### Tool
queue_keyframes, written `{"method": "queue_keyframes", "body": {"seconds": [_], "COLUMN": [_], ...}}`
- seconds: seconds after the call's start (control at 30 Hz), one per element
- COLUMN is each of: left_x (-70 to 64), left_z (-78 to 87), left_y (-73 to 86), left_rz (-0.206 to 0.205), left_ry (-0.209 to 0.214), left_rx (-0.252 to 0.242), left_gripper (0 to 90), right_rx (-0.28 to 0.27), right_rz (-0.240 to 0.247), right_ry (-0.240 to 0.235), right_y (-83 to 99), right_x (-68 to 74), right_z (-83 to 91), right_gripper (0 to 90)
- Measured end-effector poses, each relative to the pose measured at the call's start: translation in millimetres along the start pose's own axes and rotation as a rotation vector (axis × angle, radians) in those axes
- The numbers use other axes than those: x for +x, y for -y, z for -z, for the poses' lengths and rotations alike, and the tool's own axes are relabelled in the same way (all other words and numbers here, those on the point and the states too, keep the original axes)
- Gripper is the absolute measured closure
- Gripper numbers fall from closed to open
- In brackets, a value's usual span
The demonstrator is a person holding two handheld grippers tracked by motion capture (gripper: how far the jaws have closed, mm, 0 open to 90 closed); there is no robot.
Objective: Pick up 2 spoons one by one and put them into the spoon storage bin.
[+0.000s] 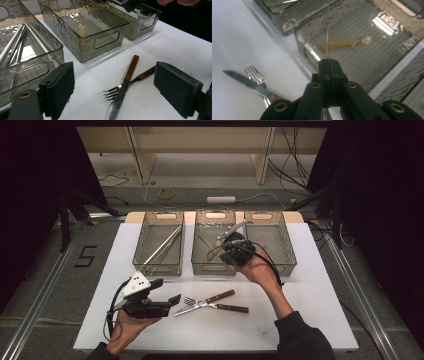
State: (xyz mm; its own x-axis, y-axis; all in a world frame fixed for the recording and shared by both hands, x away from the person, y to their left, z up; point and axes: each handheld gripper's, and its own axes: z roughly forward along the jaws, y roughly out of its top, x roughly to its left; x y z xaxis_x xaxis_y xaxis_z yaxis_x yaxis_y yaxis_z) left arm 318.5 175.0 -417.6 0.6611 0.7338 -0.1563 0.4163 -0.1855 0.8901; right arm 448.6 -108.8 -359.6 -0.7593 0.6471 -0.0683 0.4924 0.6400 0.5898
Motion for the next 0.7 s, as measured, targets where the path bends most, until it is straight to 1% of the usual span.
{"method": "queue_keyframes", "body": {"seconds": [0.07, 0.1, 0.13, 0.17, 0.2, 0.27, 0.37, 0.43, 0.47, 0.5, 0.57, 0.63, 0.67, 0.7], "left_x": [0.1, 0.1, 0.5, 0.7, 1.0, 0.3, 0.1, 0.0, 0.2, 0.1, -0.3, -0.7, -0.8, -1.1], "left_z": [0.8, 1.2, 1.8, 1.9, 1.8, 0.7, 1.0, 0.7, 0.9, 1.0, 1.3, 1.1, 1.0, 1.0], "left_y": [0.2, 0.3, 0.4, 0.6, 0.7, 0.7, 0.6, 0.6, 0.6, 0.5, 0.3, 0.1, 0.1, 0.2], "left_rz": [0.002, 0.005, 0.002, 0.003, 0.006, 0.008, -0.003, 0.003, 0.0, -0.001, -0.006, -0.007, -0.008, -0.007], "left_ry": [-0.002, -0.003, -0.001, -0.001, 0.0, -0.002, 0.0, 0.0, 0.0, 0.001, 0.001, 0.004, 0.003, 0.002], "left_rx": [-0.004, -0.007, -0.004, -0.005, -0.004, -0.006, -0.002, -0.007, -0.005, -0.006, -0.007, -0.008, -0.007, -0.007], "left_gripper": [16.5, 16.5, 16.5, 16.5, 16.5, 16.4, 16.3, 16.3, 16.3, 16.3, 16.3, 16.3, 16.2, 16.3], "right_rx": [-0.011, -0.008, -0.015, -0.016, -0.031, -0.024, -0.031, -0.037, -0.031, -0.036, -0.028, -0.044, -0.038, -0.041], "right_rz": [-0.005, -0.016, -0.006, -0.013, 0.004, -0.027, -0.032, -0.042, -0.054, -0.05, -0.067, -0.074, -0.09, -0.094], "right_ry": [0.003, 0.005, 0.007, 0.011, 0.014, 0.01, 0.015, 0.025, 0.024, 0.026, 0.035, 0.034, 0.032, 0.035], "right_y": [-5.1, -7.8, -10.3, -13.0, -15.5, -20.7, -28.4, -32.9, -34.9, -36.5, -38.6, -39.4, -39.7, -39.8], "right_x": [-3.2, -3.9, -5.8, -6.7, -9.3, -11.4, -15.7, -18.3, -19.5, -21.3, -23.5, -26.6, -27.1, -28.2], "right_z": [-1.8, -2.2, -3.2, -4.1, -5.8, -7.5, -12.9, -16.6, -18.2, -20.4, -23.6, -27.0, -28.3, -30.3], "right_gripper": [90.0, 90.0, 90.0, 90.0, 90.0, 90.0, 90.0, 90.0, 90.0, 90.0, 90.0, 90.0, 90.0, 90.0]}}
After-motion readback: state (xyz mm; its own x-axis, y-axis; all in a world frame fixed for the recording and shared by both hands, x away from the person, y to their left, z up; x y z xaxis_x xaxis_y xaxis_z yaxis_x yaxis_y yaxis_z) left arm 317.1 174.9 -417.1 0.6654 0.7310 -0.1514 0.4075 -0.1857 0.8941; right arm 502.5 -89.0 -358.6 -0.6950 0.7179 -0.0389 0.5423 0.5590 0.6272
